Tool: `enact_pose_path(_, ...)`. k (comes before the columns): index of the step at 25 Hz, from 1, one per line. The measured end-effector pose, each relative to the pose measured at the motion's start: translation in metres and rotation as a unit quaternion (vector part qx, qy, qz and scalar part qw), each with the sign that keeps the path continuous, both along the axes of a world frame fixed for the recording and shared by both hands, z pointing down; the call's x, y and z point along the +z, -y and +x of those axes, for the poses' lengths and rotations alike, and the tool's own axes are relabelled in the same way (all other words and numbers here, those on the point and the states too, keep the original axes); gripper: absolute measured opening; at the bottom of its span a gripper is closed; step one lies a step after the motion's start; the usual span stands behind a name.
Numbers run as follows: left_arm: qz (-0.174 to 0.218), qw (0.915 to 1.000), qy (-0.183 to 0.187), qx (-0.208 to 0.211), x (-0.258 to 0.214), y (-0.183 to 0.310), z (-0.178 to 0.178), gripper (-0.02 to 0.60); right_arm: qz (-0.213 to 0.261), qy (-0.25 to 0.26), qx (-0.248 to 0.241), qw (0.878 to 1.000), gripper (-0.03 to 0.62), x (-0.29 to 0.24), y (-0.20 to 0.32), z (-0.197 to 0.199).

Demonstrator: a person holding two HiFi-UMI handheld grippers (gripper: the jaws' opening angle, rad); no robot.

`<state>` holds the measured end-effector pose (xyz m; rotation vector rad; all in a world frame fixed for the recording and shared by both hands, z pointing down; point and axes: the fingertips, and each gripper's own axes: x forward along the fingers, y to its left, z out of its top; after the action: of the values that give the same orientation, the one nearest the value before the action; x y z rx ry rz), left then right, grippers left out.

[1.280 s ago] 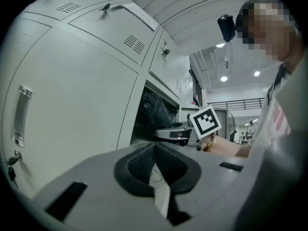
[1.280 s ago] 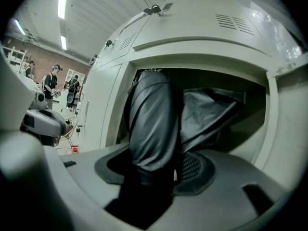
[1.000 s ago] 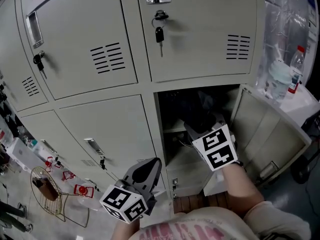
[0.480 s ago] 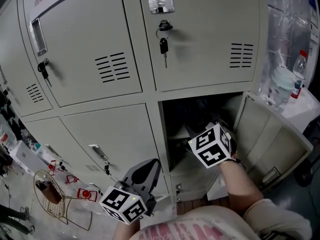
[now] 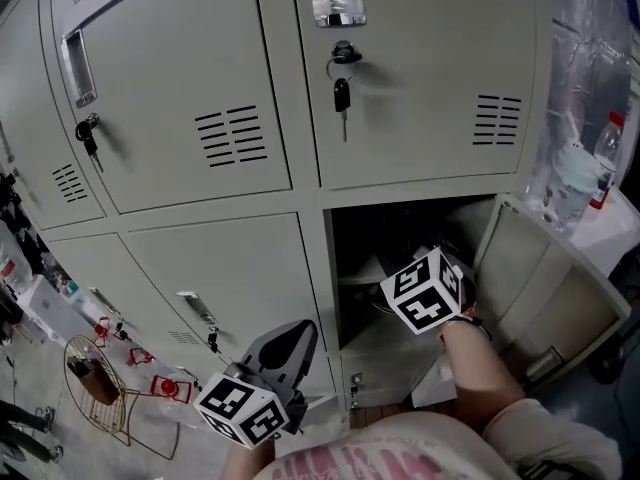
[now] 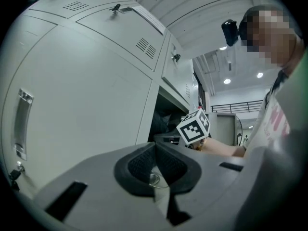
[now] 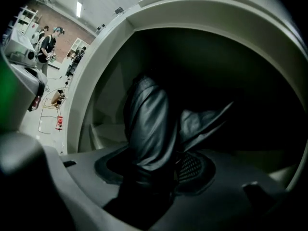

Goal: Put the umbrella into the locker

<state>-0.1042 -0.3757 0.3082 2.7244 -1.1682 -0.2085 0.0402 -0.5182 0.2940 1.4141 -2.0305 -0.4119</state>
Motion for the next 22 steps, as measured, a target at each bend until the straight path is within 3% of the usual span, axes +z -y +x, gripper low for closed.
enact_pose_path(22, -0.014, 0.9996, -0.003, -0.023, 0.009, 0.009, -0.013, 0.003, -0.025, -0.024, 0.009, 0.999, 0.265, 0.013, 0.037, 0.007)
